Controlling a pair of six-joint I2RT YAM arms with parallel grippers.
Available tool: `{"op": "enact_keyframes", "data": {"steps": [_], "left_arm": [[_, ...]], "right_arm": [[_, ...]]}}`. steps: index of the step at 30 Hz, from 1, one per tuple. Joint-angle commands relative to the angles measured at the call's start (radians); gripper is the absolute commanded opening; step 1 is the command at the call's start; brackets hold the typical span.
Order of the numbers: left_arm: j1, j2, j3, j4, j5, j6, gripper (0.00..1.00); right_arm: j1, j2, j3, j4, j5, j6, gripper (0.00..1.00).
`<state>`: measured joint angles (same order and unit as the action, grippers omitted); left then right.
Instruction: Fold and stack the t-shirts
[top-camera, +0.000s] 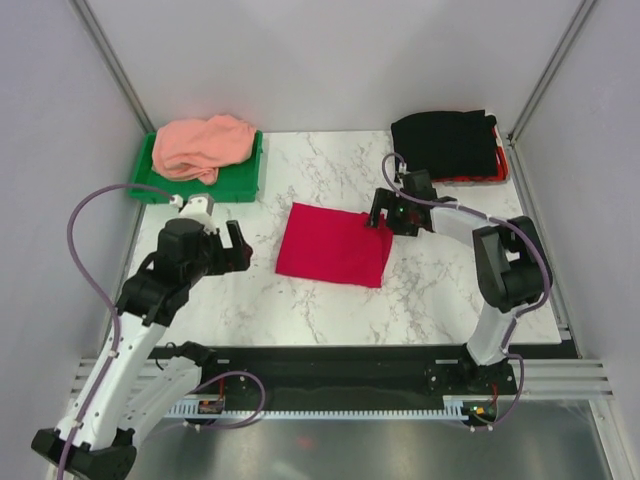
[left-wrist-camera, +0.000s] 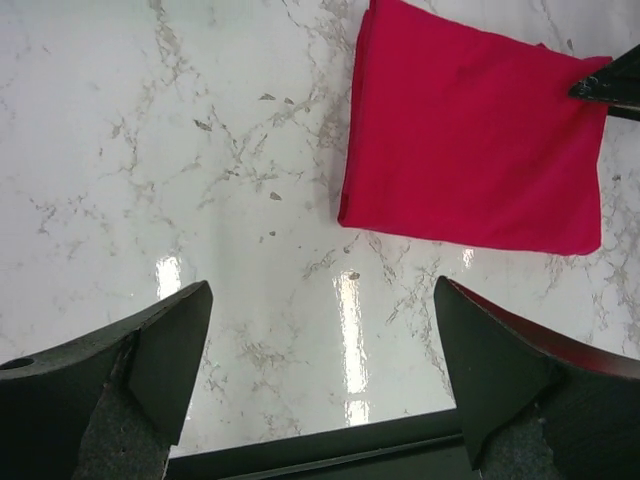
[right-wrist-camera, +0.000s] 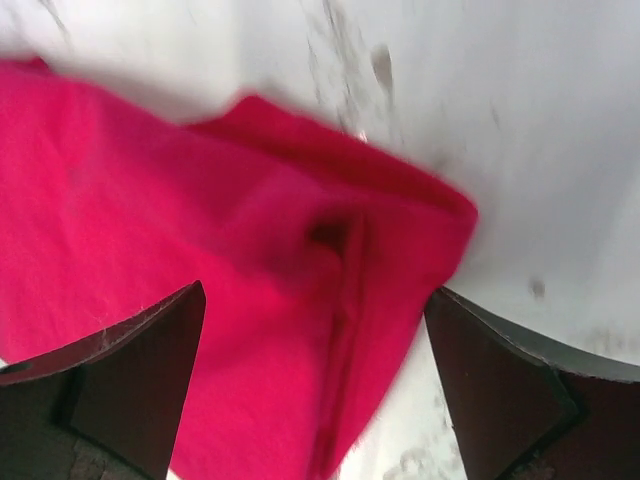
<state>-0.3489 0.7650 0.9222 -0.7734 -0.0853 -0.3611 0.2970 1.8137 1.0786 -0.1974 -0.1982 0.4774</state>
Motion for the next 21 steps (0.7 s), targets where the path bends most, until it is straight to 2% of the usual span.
{"op": "enact_keyframes", "data": {"steps": [1, 5, 8, 10, 11, 12, 14, 15, 17, 18, 21], "left_arm": [[0.002, -0.079, -0.031, 0.006, -0.108, 0.019, 1.00], [0.002, -0.147, -0.074, 0.032, -0.145, 0.004, 1.00], [0.002, -0.164, -0.091, 0.039, -0.157, -0.004, 1.00], [0.002, -0.162, -0.095, 0.042, -0.149, -0.003, 1.00], [0.002, -0.159, -0.098, 0.046, -0.146, 0.001, 1.00], [0.002, -0.156, -0.098, 0.046, -0.143, -0.001, 1.00], [0.002, -0.153, -0.098, 0.046, -0.139, 0.002, 1.00], [0.002, -0.155, -0.102, 0.048, -0.139, 0.002, 1.00], [0.004, -0.162, -0.103, 0.049, -0.139, 0.001, 1.00], [0.002, -0.165, -0.106, 0.051, -0.139, -0.001, 1.00], [0.004, -0.168, -0.109, 0.054, -0.139, 0.001, 1.00]], "right_arm": [[-0.004, 0.114, 0.056, 0.024, -0.075, -0.001, 0.98], [-0.004, 0.202, 0.115, 0.038, -0.125, 0.006, 0.98], [-0.004, 0.217, 0.110, 0.042, -0.130, 0.006, 0.91], [-0.001, 0.214, 0.092, 0.079, -0.159, 0.007, 0.76], [-0.001, 0.223, 0.080, 0.090, -0.170, 0.006, 0.72], [0.002, 0.233, 0.076, 0.101, -0.188, 0.007, 0.61], [0.008, 0.255, 0.066, 0.121, -0.227, 0.001, 0.45], [0.019, 0.275, 0.063, 0.130, -0.233, -0.008, 0.29], [0.027, 0.297, 0.057, 0.138, -0.230, -0.019, 0.07], [0.030, 0.309, 0.055, 0.142, -0.227, -0.020, 0.00], [0.025, 0.283, 0.078, 0.106, -0.170, -0.048, 0.00]]}}
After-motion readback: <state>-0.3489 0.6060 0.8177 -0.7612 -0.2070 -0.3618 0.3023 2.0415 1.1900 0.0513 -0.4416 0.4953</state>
